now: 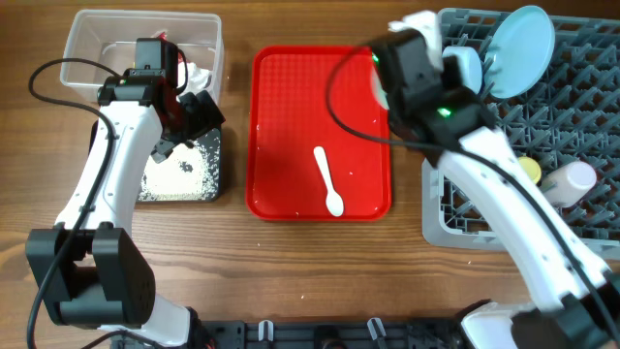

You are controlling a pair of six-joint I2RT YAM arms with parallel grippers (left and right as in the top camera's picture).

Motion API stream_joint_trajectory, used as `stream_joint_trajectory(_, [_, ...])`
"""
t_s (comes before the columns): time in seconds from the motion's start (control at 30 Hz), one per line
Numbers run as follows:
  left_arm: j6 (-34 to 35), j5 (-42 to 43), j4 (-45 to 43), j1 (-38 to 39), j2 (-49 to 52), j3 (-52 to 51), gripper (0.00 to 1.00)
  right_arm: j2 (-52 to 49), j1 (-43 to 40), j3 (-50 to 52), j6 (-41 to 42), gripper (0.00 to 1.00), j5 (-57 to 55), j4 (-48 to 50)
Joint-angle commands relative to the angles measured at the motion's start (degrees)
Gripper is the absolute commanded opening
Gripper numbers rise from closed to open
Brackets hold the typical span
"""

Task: Sort waste into correct bins and load items into the dishwasher rack
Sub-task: 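Grasp the green bowl and place it in the dish rack with the right gripper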

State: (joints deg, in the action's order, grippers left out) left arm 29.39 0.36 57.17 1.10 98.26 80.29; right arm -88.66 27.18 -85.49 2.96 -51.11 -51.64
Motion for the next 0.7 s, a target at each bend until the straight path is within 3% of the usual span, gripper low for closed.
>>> stream_joint_trajectory(0.0, [-0.7, 0.3, 0.0, -0.3, -0.1, -0.1, 1.0, -1.2, 0.2, 1.0, 14.4, 0.04, -18.0, -13.9])
stream_joint_trajectory(0.07, [-0.7, 0.3, 0.0, -0.3, -0.1, -0.1, 1.0, -1.3, -0.3, 3.6, 22.2, 0.04, -21.2, -21.8])
stream_joint_trajectory(0.17, [-0.7, 0.3, 0.0, -0.3, -0.1, -0.1, 1.0, -1.4, -1.4, 8.9, 20.0, 0.04, -28.7, -19.5])
stream_joint_trajectory(0.37, [-0.7, 0.3, 0.0, -0.3, -0.1, -0.1, 1.0, -1.7, -11.6, 17.4, -19.5, 0.04, -28.0, 13.6])
stream_joint_trajectory(0.47, [-0.7, 0.3, 0.0, -0.3, -0.1, -0.1, 1.0, -1.9, -14.2, 18.5, -33.4, 0.04, -26.3, 26.4])
stream_joint_trajectory(0.53, [-0.7, 0.3, 0.0, -0.3, -0.1, -0.1, 1.0, -1.9, -14.7, 18.5, -37.9, 0.04, -22.4, 31.0])
stream_joint_trajectory(0.67, [-0.7, 0.3, 0.0, -0.3, -0.1, -0.1, 1.0, -4.4, -14.6, 18.5, -39.4, 0.04, -20.6, 29.8])
